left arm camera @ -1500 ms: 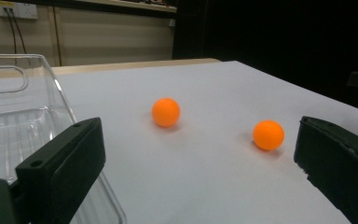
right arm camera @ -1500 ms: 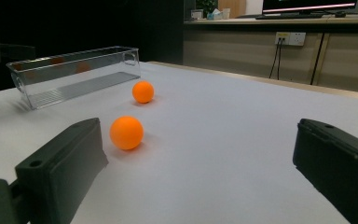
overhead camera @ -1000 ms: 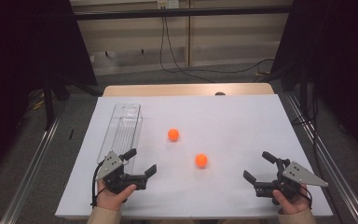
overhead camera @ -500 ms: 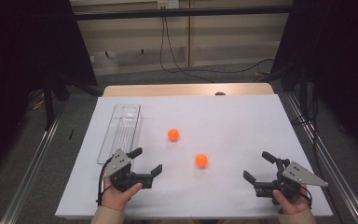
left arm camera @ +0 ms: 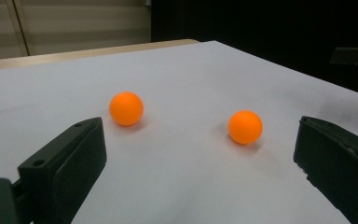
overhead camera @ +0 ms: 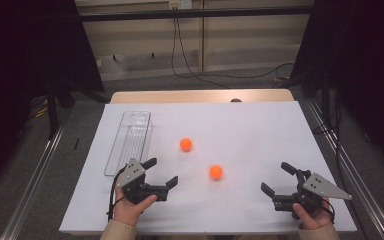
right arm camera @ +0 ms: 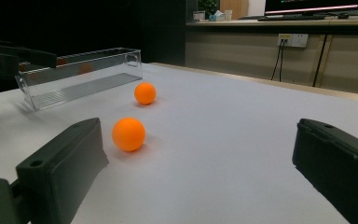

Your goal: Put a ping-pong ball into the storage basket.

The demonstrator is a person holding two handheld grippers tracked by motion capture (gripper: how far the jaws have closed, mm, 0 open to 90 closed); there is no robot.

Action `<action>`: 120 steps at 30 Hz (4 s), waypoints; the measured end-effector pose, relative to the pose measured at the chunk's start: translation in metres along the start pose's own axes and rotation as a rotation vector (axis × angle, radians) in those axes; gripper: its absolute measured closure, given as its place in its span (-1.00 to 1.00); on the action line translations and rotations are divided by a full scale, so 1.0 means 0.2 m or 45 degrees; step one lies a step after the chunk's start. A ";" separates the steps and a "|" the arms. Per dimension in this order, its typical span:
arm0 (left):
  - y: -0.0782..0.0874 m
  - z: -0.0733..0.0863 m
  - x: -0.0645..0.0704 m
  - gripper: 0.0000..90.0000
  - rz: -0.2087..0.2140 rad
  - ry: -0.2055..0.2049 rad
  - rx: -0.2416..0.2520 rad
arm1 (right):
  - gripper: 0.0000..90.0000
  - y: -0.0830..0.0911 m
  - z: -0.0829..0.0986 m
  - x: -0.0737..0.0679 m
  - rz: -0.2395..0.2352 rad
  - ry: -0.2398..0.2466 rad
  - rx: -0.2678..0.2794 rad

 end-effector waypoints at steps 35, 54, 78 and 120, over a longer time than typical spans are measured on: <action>-0.12 0.00 0.04 -0.94 0.058 -0.006 -0.058 | -0.96 0.00 0.00 0.00 -0.004 0.004 -0.002; -0.18 0.00 0.06 -0.94 0.091 -0.012 -0.090 | -0.96 0.00 0.00 0.00 -0.005 0.008 0.001; -0.26 0.00 0.09 -0.94 0.126 -0.018 -0.134 | -0.96 0.00 0.00 0.00 -0.005 0.012 -0.001; -0.39 -0.01 0.14 -0.92 0.170 -0.020 -0.204 | -0.96 -0.01 0.00 -0.01 -0.011 0.012 -0.003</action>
Point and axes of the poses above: each handheld gripper's, and its own axes: y roughly backward along the jaws, z roughly out of its underside, x roughly to its right, the point moved 3 cm from there along -y, roughly forward along the jaws, and after that the axes turned 14 degrees about -y, right-handed, at the moved point
